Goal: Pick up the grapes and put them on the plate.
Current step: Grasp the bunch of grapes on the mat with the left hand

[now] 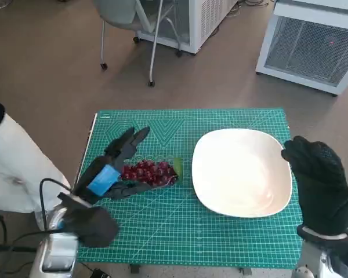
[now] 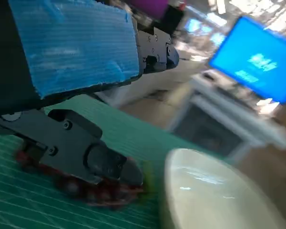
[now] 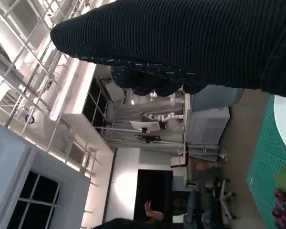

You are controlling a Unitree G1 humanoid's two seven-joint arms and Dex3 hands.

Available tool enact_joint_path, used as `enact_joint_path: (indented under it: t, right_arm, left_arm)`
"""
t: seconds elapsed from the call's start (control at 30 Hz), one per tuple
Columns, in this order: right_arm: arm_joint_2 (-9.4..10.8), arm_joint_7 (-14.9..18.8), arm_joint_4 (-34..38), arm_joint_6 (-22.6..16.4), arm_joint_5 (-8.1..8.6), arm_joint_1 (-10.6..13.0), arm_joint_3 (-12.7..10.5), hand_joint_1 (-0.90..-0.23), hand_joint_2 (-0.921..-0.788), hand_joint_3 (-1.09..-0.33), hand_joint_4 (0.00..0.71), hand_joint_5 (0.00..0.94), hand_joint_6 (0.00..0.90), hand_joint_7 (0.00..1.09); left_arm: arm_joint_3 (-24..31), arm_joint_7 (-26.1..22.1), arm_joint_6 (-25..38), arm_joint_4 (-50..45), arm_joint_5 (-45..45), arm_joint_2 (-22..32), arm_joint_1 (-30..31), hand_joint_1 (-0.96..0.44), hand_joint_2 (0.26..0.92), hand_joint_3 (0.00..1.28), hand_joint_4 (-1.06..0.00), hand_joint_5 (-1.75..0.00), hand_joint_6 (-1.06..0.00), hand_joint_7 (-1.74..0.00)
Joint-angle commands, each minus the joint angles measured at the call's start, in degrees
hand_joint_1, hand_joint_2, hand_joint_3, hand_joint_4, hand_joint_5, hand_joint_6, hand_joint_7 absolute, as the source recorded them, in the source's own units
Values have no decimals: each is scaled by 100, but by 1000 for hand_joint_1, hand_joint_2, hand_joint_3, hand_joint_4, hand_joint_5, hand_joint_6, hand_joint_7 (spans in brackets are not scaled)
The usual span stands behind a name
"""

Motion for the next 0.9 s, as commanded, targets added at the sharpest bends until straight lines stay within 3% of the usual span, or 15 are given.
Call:
enact_joint_path:
  t: [0.03,0.5,0.9]
  right_arm:
    - [-14,-18,84,57,-60,65,2,-366,-921,-514,525,533,276,864]
    - [-34,-6,98,61,-30,70,-27,-362,-921,-516,523,538,277,863]
    - [-49,-28,90,58,-49,69,-55,-362,-921,-516,522,539,278,860]
  left_arm:
    - [-395,98,624,-86,628,33,-125,-216,710,1,0,0,-197,-45]
    - [-1358,-106,2083,617,1515,-125,-816,-258,721,4,-57,-11,-269,-20]
    - [-1824,-230,2592,1771,1454,-268,-1563,-234,730,3,-62,-2,-272,-6]
